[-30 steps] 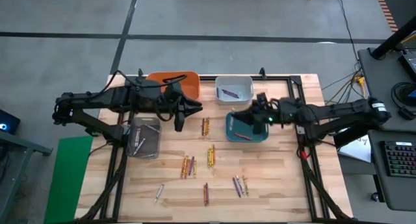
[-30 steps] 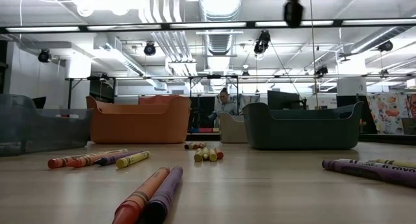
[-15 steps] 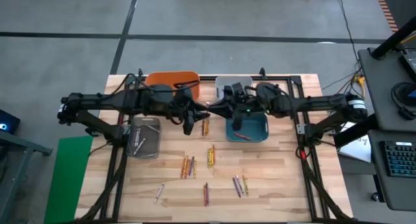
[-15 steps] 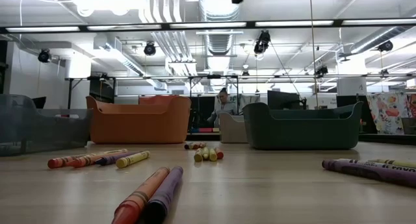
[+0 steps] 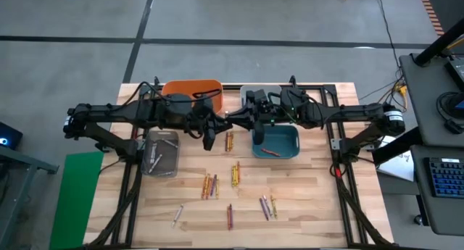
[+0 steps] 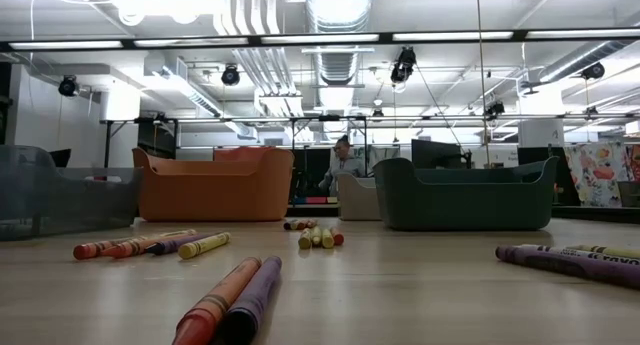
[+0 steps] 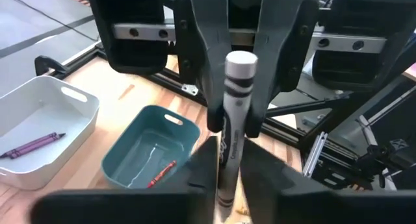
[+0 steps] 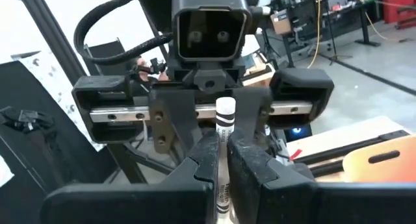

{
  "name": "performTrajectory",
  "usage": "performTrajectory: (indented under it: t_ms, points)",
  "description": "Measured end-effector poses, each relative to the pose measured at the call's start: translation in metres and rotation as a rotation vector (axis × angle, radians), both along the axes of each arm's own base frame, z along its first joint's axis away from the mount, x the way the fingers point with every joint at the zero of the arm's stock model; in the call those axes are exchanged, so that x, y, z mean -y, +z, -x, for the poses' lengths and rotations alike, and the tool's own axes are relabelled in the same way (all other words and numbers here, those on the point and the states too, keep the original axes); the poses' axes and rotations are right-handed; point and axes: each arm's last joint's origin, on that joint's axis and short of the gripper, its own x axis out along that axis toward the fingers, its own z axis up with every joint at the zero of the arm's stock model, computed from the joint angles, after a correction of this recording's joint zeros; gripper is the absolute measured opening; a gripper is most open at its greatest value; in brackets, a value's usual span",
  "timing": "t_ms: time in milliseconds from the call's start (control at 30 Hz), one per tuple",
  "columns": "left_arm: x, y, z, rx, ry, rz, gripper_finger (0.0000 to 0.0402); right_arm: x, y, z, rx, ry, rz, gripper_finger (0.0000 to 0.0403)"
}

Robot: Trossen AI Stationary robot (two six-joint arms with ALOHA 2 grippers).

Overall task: Sort crayons
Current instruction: Put the white crayon into the black bin

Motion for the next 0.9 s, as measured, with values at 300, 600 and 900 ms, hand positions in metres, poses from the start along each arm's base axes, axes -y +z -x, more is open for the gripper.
performTrajectory:
  t_ms: [300, 600, 900]
  points:
    - [0.0, -0.004, 0.004, -0.049, 0.015, 0.032, 0.0005, 0.004, 0.003, 0.002, -0.039, -0.014, -0.021, 0.0045]
    - [-0.007, -0.041, 0.059, -0.619, 0.316, 0.137, 0.0003, 0.027, 0.0, 0.011, -0.287, -0.16, -0.051, 0.0103]
    - [-0.003, -0.125, 0.091, -1.069, 0.568, 0.415, 0.0002, 0.031, -0.006, 0.009, -0.326, -0.19, -0.055, 0.0103]
